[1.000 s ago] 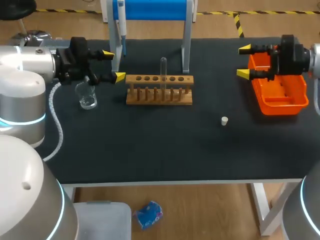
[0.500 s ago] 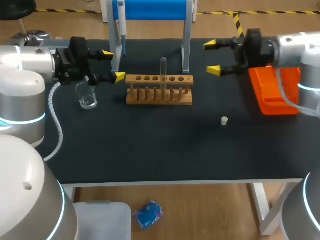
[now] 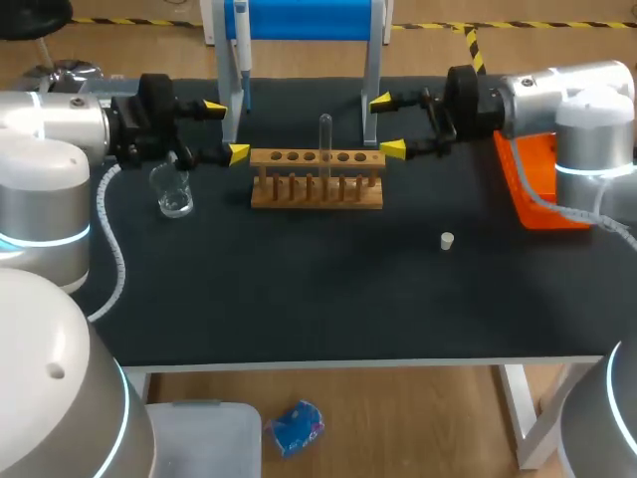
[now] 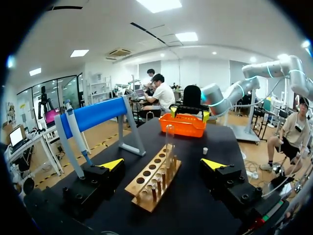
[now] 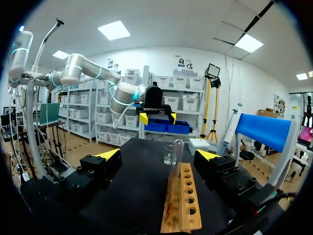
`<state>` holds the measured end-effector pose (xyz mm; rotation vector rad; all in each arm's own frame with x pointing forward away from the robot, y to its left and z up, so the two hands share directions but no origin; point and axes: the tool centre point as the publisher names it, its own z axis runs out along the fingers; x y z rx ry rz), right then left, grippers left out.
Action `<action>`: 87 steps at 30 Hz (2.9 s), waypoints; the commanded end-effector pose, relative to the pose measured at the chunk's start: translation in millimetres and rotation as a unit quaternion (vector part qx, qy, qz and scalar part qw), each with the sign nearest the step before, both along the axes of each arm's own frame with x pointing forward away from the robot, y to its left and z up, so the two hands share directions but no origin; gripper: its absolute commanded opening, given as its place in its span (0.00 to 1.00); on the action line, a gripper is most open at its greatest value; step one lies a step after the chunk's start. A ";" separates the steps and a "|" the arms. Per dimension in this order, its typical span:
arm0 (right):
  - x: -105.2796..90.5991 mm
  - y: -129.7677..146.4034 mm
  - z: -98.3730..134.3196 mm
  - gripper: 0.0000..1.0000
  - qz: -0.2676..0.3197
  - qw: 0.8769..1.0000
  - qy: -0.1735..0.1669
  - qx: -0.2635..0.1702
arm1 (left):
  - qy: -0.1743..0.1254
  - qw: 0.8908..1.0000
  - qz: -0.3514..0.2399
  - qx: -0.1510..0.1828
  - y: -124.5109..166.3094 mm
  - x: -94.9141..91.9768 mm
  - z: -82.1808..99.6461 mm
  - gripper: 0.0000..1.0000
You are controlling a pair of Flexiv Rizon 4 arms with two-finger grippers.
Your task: Invert the test tube, pick up the pipette, mount the tip to pipette, aspirate from beaker and dispense into the tube, eject the tip, return the pipette, and cap with the stopper.
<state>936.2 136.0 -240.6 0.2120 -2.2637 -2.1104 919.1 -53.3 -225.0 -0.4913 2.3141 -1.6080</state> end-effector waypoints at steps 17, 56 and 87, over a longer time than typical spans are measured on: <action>17.8 31.0 -28.4 1.00 0.020 0.999 0.019 0.024 | -0.001 1.000 0.001 0.000 -0.5 -0.5 -0.5 1.00; 24.0 91.8 -45.2 0.45 0.024 0.997 0.066 0.030 | -0.001 1.000 0.001 0.000 -0.5 -0.5 -0.5 1.00; 23.9 91.7 -28.5 0.00 0.015 0.996 0.074 0.053 | -0.001 1.000 0.001 0.000 -0.5 -0.5 -0.5 1.00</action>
